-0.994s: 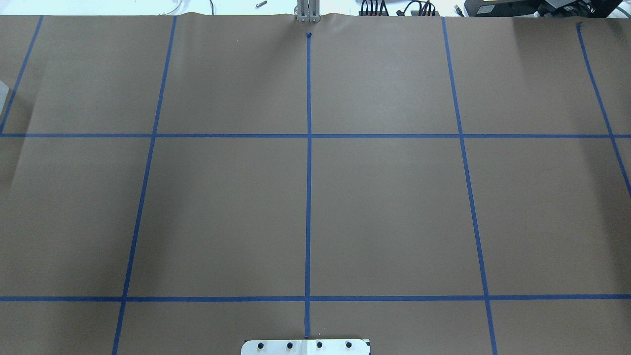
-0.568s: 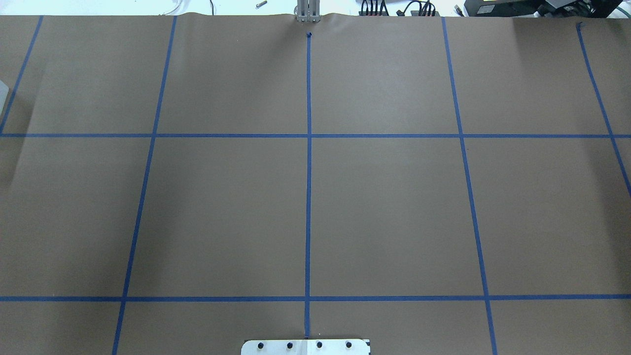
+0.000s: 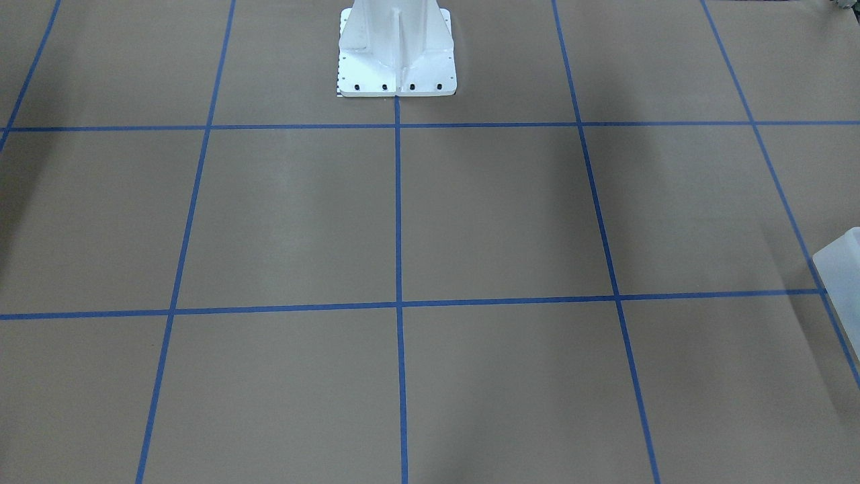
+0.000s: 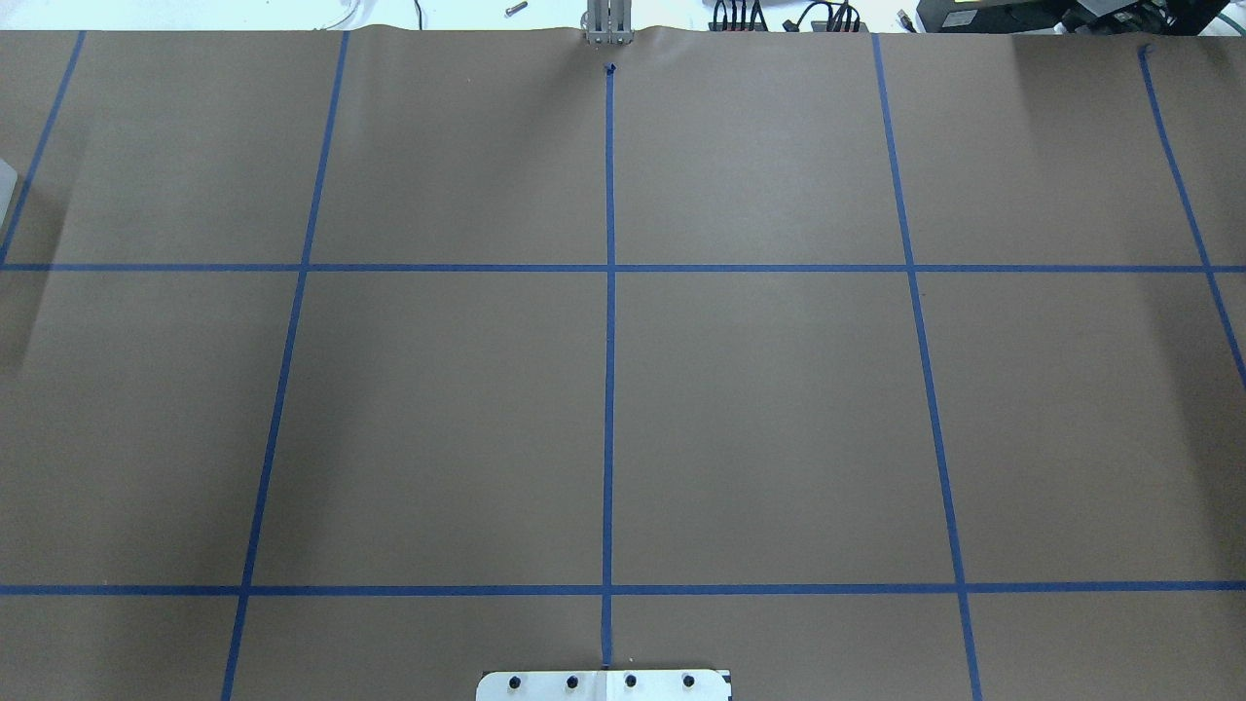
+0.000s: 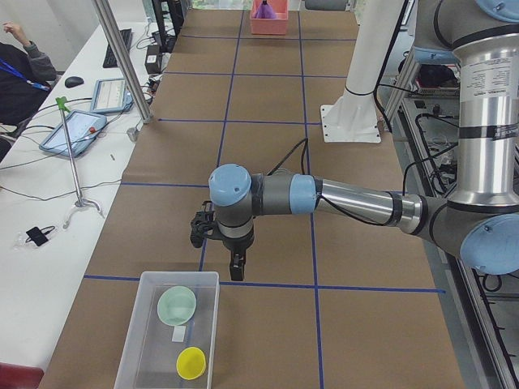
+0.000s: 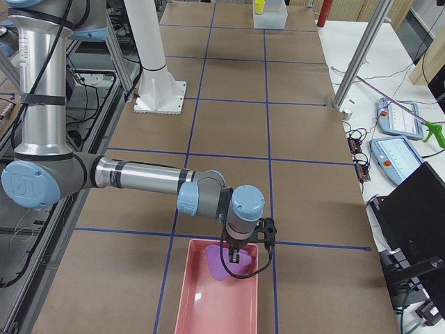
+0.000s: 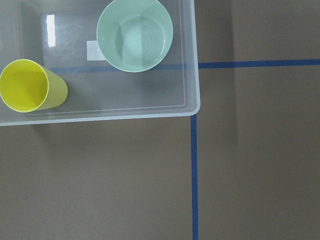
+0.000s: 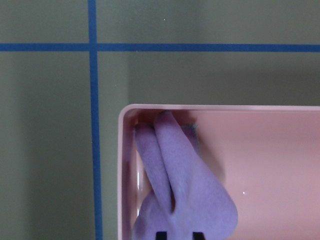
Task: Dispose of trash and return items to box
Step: 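Lower the purple cloth into the pink bin and open the right gripper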
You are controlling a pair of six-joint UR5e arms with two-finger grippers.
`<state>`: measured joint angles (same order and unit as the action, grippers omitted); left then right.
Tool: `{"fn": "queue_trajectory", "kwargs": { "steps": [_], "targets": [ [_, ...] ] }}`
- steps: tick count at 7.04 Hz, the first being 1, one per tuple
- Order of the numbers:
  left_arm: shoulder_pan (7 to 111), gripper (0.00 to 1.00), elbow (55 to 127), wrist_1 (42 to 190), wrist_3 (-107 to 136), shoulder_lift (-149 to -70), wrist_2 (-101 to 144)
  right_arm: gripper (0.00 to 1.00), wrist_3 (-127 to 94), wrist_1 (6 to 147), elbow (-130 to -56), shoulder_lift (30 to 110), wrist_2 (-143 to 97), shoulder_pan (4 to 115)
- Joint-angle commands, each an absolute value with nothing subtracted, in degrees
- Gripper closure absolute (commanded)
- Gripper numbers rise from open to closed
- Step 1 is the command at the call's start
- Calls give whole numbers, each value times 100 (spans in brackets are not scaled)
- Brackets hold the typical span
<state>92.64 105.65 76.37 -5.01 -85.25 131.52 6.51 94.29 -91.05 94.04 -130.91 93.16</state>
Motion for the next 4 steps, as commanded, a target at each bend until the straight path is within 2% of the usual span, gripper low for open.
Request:
{"fn": "queue_trajectory", "kwargs": {
  "steps": [1, 2, 4],
  "targets": [
    [9264, 0, 10556, 7629, -501, -8525, 13454, 0, 633, 9431, -9542, 9387, -13140, 9290],
    [9264, 0, 10547, 7612, -501, -8517, 13482, 0, 607, 9431, -9806, 9387, -13131, 9299],
    [9290, 0, 11063, 7646, -492, -8142, 13491, 0, 615, 9431, -9844, 9334, -13183, 9290]
  ]
}}
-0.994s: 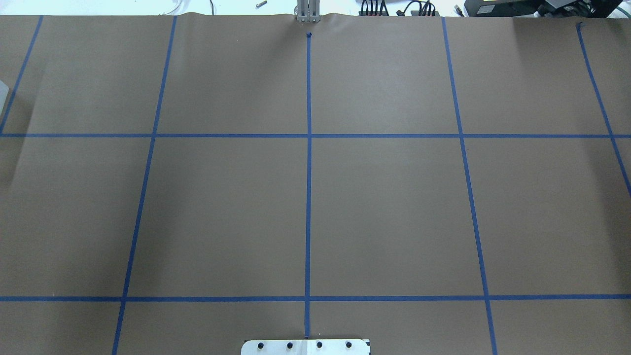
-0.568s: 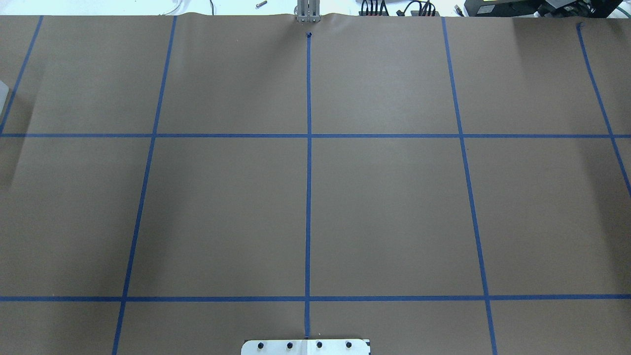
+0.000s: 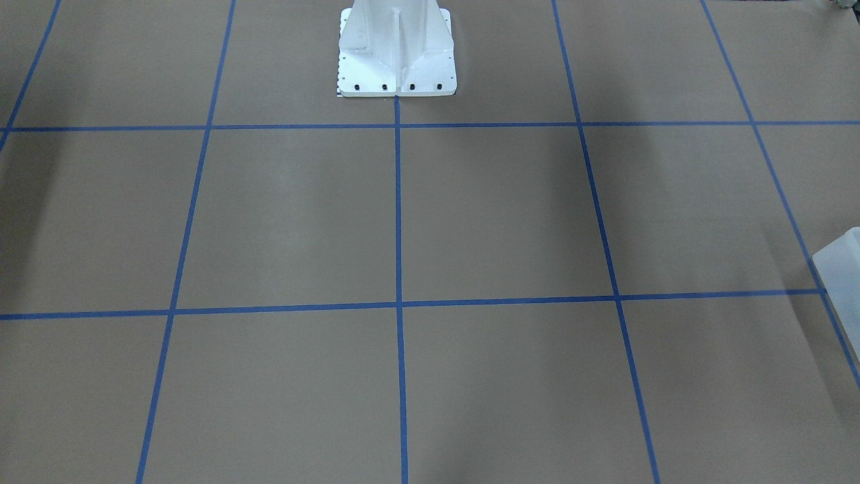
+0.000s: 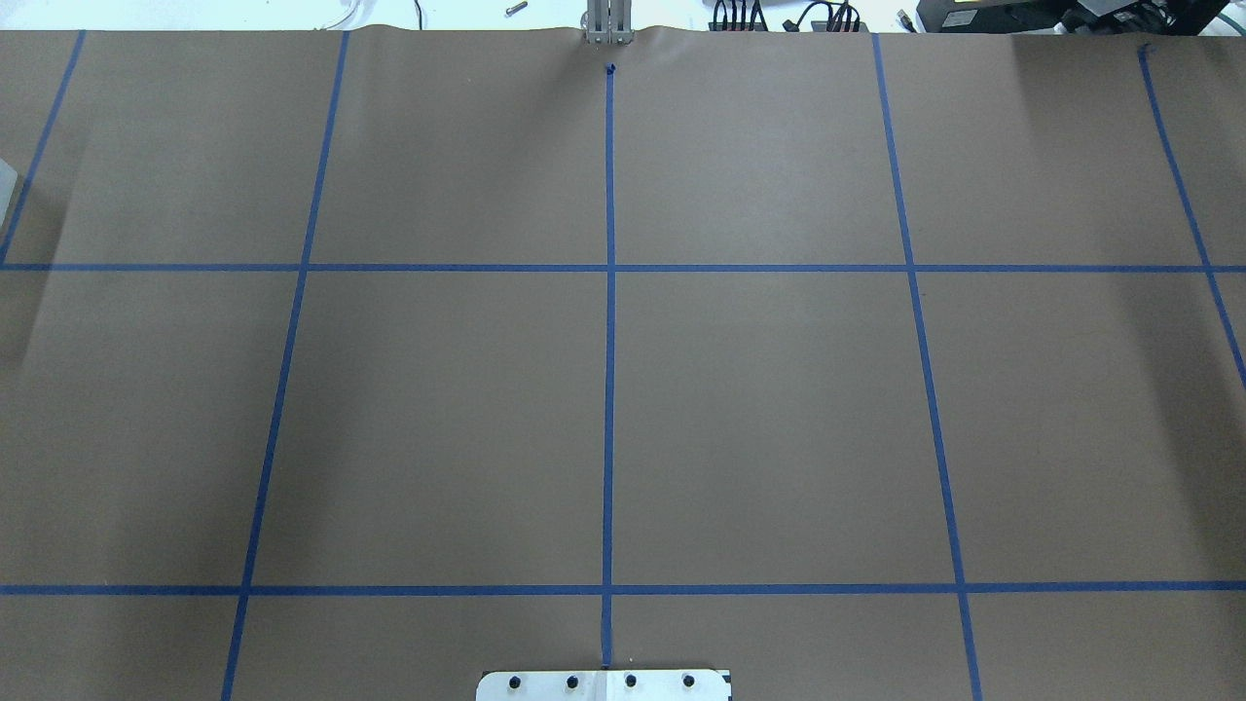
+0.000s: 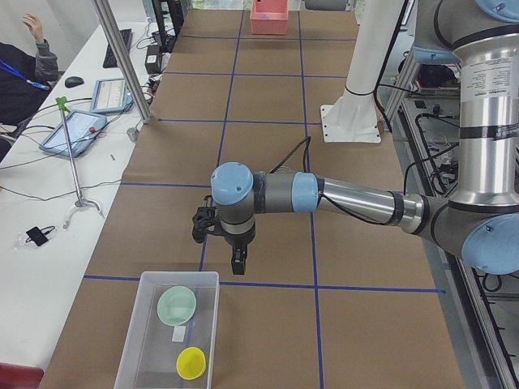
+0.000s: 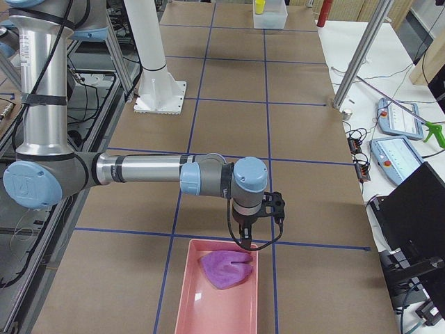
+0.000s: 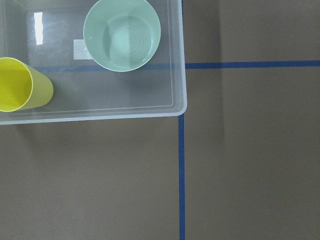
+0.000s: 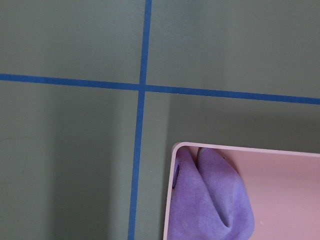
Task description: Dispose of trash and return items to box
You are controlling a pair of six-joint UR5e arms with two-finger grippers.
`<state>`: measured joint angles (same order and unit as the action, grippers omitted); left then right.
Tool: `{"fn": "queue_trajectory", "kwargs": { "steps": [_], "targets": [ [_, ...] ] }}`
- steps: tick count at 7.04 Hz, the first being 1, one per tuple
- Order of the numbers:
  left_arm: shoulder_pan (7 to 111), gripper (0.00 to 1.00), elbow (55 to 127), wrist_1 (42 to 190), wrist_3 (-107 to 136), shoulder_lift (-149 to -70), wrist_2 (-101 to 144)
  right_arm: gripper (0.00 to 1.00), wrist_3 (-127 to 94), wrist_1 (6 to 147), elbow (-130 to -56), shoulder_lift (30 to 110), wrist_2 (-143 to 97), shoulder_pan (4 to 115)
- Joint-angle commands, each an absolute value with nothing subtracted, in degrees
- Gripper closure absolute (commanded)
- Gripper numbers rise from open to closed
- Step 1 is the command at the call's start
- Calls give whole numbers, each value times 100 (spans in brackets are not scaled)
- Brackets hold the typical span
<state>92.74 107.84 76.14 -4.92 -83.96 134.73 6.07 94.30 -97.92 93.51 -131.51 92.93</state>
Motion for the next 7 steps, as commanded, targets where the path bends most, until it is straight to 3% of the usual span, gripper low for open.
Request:
{"fn": "queue_trajectory", "kwargs": {
  "steps": [1, 5, 7],
  "targets": [
    [9299, 0, 11118, 7638, -492, -8139, 13570, 0, 650, 9422, -9852, 9334, -13262, 9290],
    [9299, 0, 11197, 7690, -492, -8104, 13561, 0, 633, 9326, -9976, 9344, -13245, 9290],
    [9299, 0, 11197, 7690, -492, -8104, 13562, 0, 677, 8389, -9880, 9474, -13193, 9299]
  ]
}}
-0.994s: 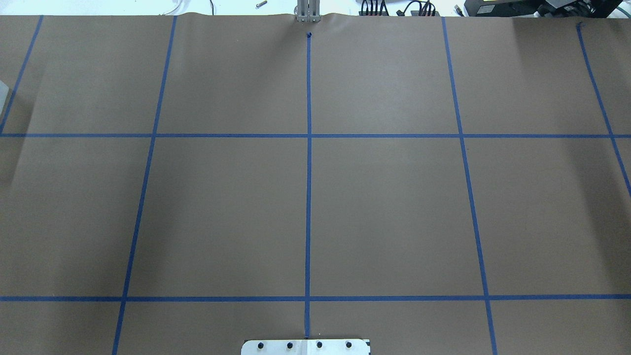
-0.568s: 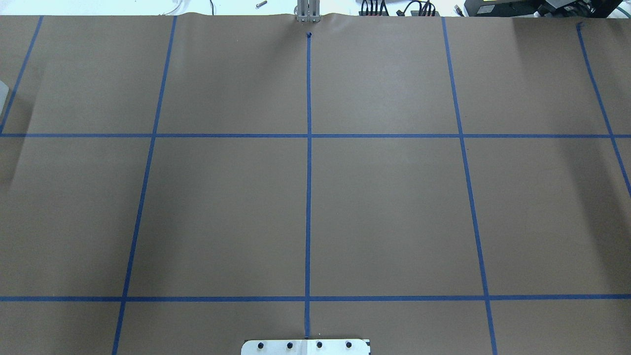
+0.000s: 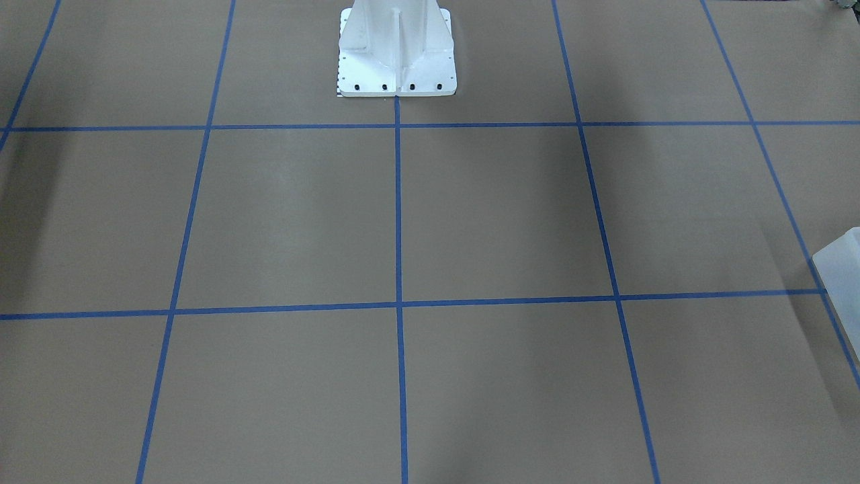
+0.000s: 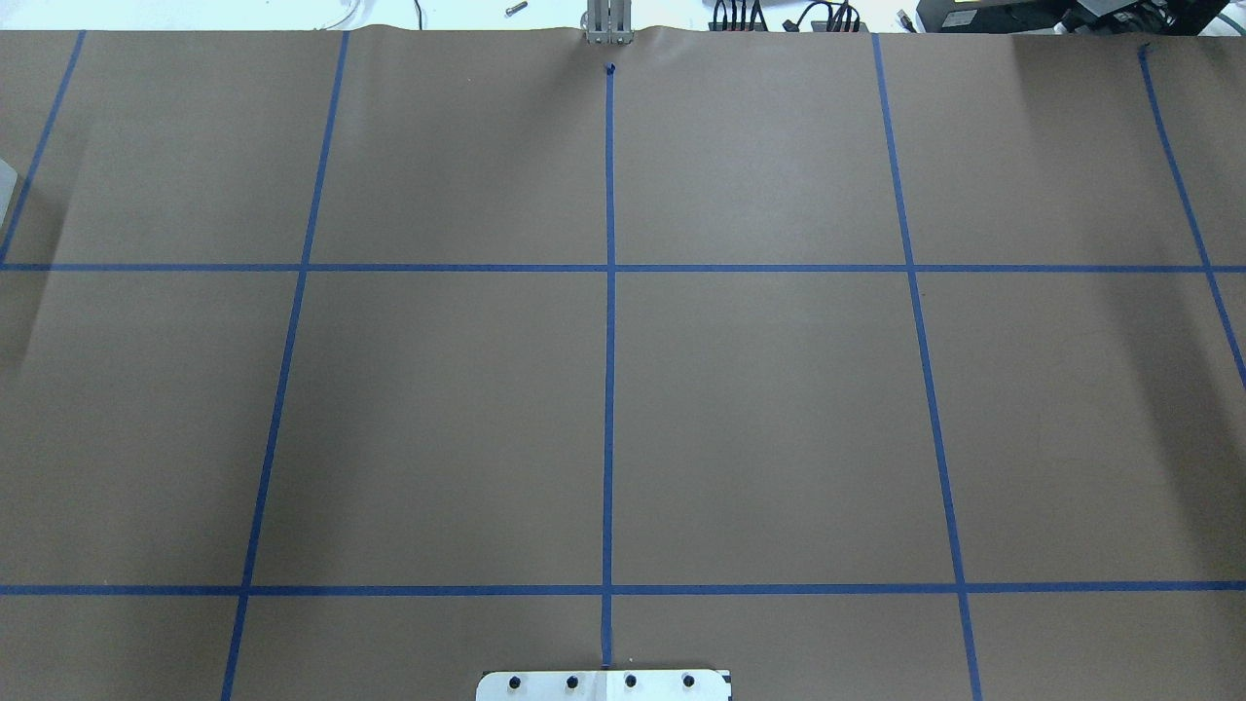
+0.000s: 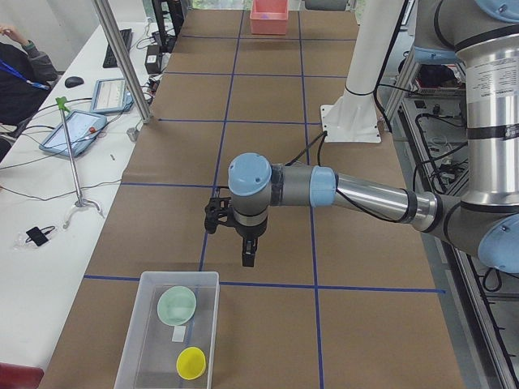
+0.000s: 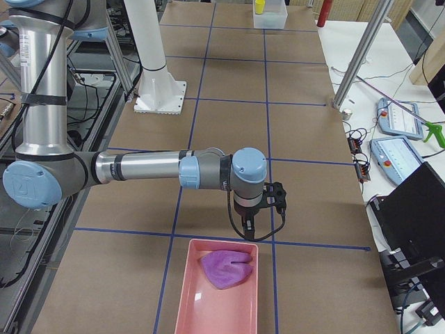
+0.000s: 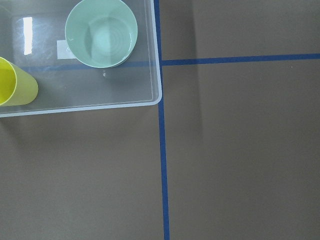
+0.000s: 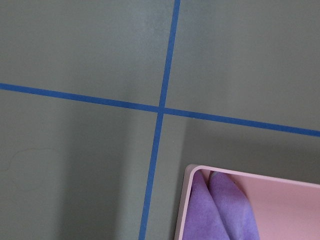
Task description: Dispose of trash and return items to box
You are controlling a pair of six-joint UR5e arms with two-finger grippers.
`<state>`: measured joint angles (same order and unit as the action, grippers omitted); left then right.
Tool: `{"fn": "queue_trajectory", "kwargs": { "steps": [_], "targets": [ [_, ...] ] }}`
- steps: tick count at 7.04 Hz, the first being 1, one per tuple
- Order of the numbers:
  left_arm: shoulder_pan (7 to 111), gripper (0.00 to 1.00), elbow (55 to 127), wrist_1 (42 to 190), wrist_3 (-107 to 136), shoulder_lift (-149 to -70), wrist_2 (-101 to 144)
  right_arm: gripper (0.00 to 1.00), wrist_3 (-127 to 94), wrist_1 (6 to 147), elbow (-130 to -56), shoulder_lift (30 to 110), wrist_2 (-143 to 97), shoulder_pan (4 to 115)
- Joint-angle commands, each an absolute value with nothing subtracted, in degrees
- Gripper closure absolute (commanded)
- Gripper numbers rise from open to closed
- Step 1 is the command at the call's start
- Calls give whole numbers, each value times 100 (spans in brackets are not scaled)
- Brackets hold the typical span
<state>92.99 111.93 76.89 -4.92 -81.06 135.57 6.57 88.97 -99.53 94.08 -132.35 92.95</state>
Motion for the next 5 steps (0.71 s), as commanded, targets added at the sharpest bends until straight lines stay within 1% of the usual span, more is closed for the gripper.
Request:
{"fn": "queue_trajectory", "kwargs": {
  "steps": [1, 5],
  "targets": [
    [9299, 0, 11189, 7690, -492, -8104, 13535, 0, 677, 8376, -9827, 9466, -13184, 9299],
    [9316, 0, 11180, 7690, -492, -8095, 13509, 0, 668, 8402, -9817, 9475, -13193, 9132]
  ]
}}
